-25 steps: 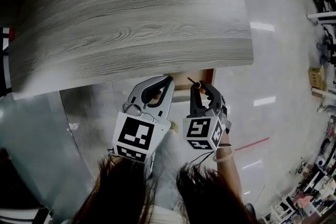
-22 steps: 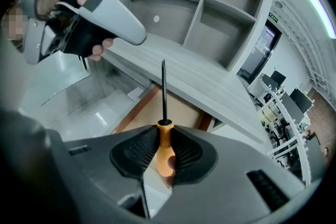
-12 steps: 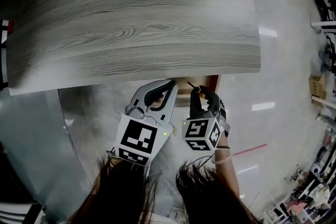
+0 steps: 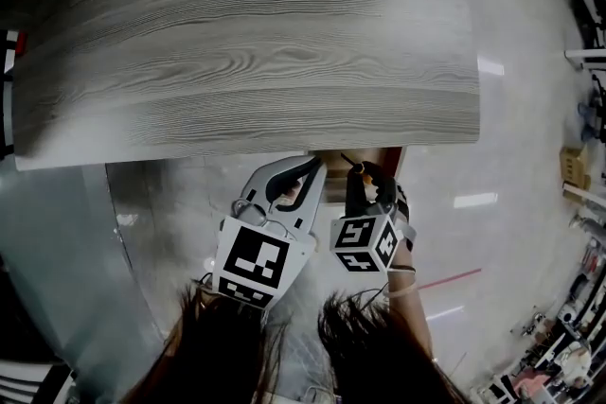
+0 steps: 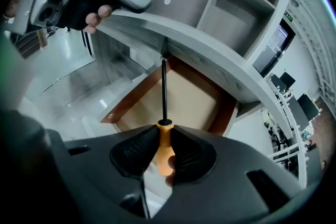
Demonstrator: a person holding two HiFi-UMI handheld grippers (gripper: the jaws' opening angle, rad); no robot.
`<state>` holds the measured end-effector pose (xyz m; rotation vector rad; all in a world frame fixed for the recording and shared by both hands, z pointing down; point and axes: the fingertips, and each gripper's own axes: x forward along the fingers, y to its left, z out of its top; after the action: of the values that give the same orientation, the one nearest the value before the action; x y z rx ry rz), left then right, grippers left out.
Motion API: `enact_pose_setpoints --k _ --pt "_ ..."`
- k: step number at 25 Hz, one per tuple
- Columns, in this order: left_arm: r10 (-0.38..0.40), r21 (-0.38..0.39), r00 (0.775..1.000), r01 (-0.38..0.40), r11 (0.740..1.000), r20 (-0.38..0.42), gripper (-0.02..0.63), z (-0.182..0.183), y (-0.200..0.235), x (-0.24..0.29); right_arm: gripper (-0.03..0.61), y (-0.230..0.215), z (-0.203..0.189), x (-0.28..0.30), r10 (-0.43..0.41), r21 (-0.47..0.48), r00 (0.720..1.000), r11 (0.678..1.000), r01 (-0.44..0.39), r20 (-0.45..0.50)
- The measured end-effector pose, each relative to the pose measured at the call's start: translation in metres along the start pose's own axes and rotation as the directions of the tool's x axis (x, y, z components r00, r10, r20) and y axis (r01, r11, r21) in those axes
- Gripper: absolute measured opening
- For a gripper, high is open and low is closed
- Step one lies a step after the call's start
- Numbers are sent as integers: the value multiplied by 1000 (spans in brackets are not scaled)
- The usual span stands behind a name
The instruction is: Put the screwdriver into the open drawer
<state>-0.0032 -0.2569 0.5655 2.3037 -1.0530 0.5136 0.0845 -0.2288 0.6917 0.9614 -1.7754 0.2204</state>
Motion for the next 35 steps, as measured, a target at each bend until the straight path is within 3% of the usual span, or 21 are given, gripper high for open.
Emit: enact_pose_setpoints --k 20,35 --pt "-1 -11 1000 1 1000 -25 20 -13 7 1 89 12 -12 36 57 -52 994 997 -62 -97" --pt "-5 -12 1000 5 1000 -28 20 -18 6 1 89 18 -15 51 93 -40 988 994 -98 -122"
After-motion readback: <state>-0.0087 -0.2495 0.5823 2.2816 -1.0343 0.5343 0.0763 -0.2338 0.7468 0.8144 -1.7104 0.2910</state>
